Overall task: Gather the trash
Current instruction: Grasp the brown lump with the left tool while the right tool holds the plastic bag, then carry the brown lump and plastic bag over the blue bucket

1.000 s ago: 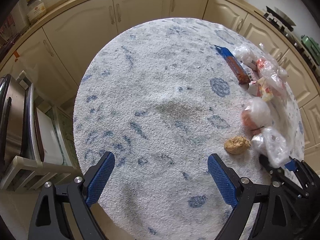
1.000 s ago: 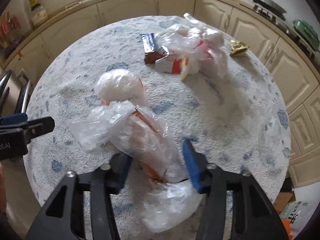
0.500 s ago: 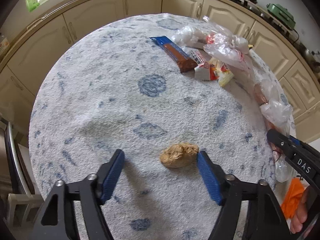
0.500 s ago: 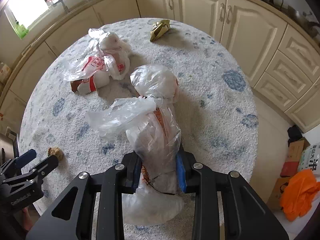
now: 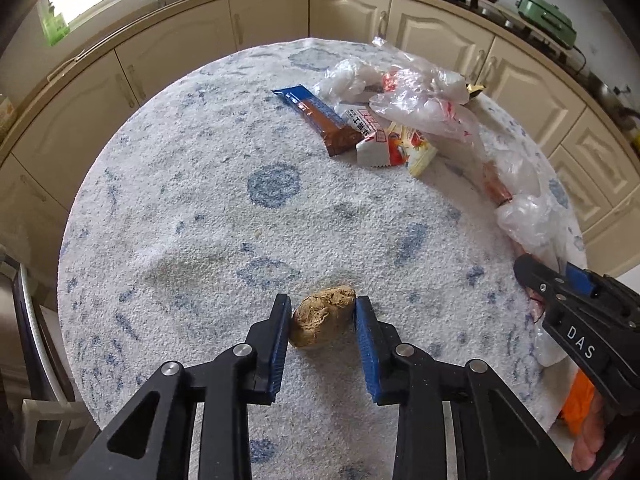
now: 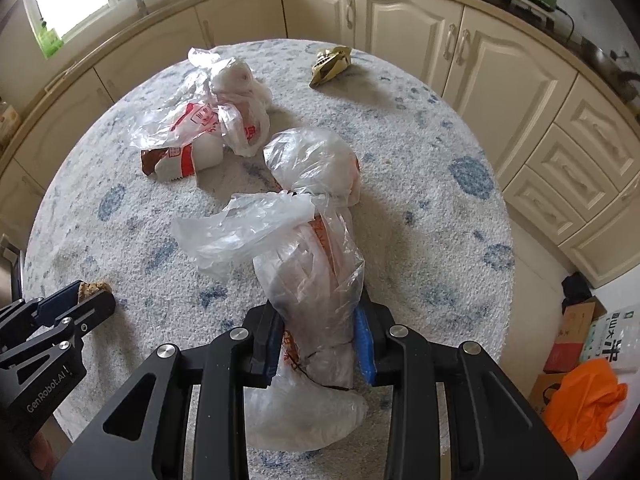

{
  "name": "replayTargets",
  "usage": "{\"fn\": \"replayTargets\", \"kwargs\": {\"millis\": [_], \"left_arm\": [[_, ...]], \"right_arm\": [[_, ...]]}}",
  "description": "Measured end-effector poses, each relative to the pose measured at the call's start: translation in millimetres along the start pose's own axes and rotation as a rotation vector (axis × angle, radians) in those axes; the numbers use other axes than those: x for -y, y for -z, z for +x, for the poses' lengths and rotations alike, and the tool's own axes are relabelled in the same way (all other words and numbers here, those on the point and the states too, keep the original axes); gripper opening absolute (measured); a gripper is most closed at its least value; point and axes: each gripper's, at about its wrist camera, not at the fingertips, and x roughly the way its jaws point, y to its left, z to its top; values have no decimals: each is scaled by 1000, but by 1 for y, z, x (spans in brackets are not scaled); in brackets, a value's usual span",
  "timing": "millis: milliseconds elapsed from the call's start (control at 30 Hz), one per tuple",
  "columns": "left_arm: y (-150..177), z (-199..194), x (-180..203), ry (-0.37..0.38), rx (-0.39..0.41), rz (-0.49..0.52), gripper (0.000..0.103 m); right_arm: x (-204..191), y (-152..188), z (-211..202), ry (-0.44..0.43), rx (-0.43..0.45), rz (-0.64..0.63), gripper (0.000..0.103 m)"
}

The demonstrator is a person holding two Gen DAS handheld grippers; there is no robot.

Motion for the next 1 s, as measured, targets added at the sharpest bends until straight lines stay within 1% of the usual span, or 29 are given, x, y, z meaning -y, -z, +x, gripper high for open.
{"fn": "replayTargets", "kwargs": {"millis": [233, 367, 433, 633, 767, 1000], "left_arm": [[1, -18, 7, -6, 31, 6, 28], [0, -26, 17, -25, 41, 14, 28], [0, -29, 24, -15, 45, 22, 28], [0, -36, 48, 10, 53, 55, 28], [-1, -37, 64, 23, 52, 75, 28], [-4, -40, 103, 43, 59, 135, 28]], "right_arm": [[4, 3, -5, -30, -5, 2, 30], [12, 5, -13, -41, 11, 22, 30], [19, 6, -17, -48, 20, 35, 30], [45, 10, -31, -46, 45, 84, 29], [66, 13, -40, -64, 56, 124, 29], [106, 21, -54, -45, 80, 200, 29]]}}
